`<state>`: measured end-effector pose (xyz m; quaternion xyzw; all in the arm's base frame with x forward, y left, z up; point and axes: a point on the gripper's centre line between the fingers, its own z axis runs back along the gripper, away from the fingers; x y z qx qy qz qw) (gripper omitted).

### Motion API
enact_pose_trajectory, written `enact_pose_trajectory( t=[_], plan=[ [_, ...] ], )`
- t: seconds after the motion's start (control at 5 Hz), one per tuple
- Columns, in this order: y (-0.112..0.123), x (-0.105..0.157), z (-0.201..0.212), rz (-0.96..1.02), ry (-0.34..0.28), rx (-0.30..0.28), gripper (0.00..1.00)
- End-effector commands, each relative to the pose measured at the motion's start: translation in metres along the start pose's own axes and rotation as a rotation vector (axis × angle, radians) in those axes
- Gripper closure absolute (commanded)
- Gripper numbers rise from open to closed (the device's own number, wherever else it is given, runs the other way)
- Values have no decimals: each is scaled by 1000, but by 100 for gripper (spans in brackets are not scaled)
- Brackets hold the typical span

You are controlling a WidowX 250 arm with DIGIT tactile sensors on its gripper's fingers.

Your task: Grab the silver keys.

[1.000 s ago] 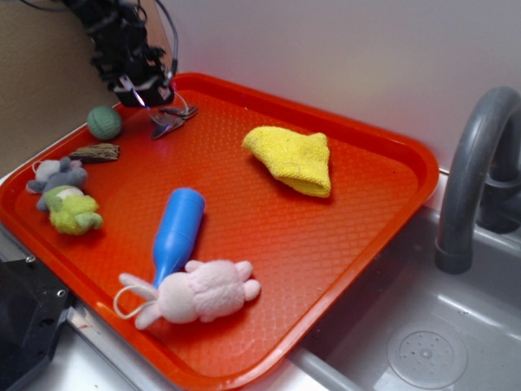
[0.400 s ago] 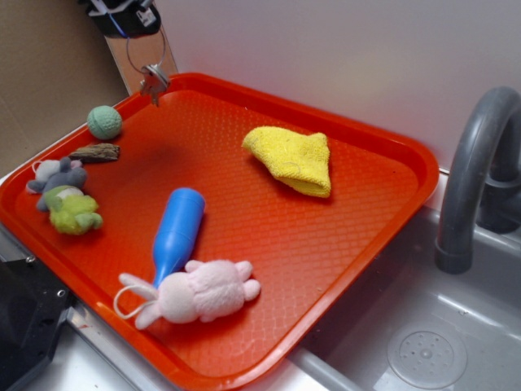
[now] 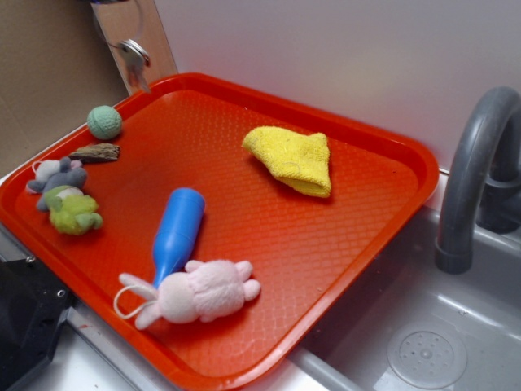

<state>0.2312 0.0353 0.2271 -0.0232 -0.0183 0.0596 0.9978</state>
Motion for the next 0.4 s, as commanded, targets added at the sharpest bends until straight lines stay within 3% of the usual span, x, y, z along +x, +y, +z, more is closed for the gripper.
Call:
enact_pose_trajectory(
  t=[0.0, 0.2],
  plan=[
    [-21, -38, 25, -86, -60, -18, 100],
    [-23, -41, 20, -85, -58, -10, 100]
  ],
)
